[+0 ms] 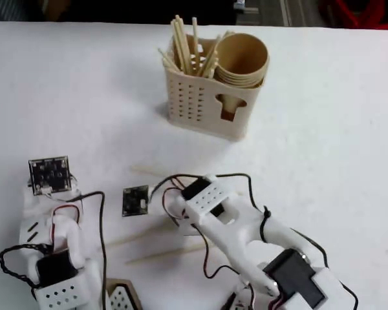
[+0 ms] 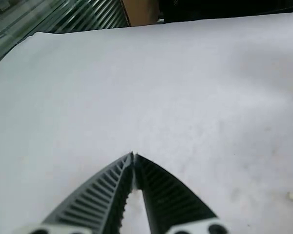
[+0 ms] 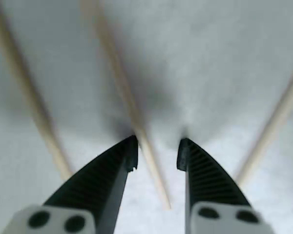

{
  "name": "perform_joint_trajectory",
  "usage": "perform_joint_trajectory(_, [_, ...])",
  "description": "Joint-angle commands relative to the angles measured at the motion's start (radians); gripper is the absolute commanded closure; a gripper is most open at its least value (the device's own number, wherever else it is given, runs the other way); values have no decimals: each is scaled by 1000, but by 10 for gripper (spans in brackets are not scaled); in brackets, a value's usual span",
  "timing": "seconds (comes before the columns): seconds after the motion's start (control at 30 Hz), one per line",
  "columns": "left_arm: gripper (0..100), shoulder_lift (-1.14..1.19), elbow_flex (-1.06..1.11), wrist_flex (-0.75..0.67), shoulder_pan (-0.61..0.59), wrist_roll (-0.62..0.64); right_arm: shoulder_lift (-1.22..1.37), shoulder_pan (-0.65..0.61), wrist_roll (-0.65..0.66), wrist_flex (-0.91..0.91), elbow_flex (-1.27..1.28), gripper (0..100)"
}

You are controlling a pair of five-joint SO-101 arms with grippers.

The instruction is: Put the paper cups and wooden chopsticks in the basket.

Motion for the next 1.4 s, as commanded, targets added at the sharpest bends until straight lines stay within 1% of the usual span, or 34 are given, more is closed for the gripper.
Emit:
perform_joint_trajectory(0.0, [976, -10, -8, -28, -5, -8, 45, -16, 8, 7, -40, 895])
perform_joint_trajectory(0.07, [976, -10, -8, -28, -5, -8, 58, -16, 8, 28, -60, 974])
perform_joint_trajectory(0.1, [976, -10, -8, -28, -5, -8, 64, -15, 8, 36, -64, 988])
perform_joint_trajectory(0.13, [976, -10, -8, -28, -5, -8, 68, -13, 9, 44, -66, 973])
perform_joint_trajectory(0.23, [976, -10, -8, -28, -5, -8, 73, 10, 11, 56, -69, 981])
perform_joint_trajectory(0.47, [976, -10, -8, -28, -5, -8, -22, 159, 3, 58, -77, 980])
perform_joint_trajectory(0.57, [976, -10, -8, -28, -5, -8, -71, 202, -35, 62, -77, 980])
perform_joint_trajectory(0.7, [976, -10, -8, -28, -5, -8, -120, 231, -51, 54, -81, 980])
perform_joint_trajectory(0.87, [976, -10, -8, -28, -5, -8, -105, 232, -46, 5, -81, 973])
perform_joint_trajectory(0.9, [976, -10, -8, -28, -5, -8, -97, 232, -44, 5, -86, 967])
perform_joint_trajectory(0.97, [976, -10, -8, -28, -5, -8, -87, 229, -46, 16, -107, 920])
perform_joint_trajectory(1.13, [976, -10, -8, -28, -5, -8, -84, 208, -57, 87, -193, 748])
perform_joint_trajectory(1.23, [976, -10, -8, -28, -5, -8, -84, 176, -118, 90, -222, 710])
perform_joint_trajectory(1.37, [976, -10, -8, -28, -5, -8, -82, 107, -166, 85, -235, 665])
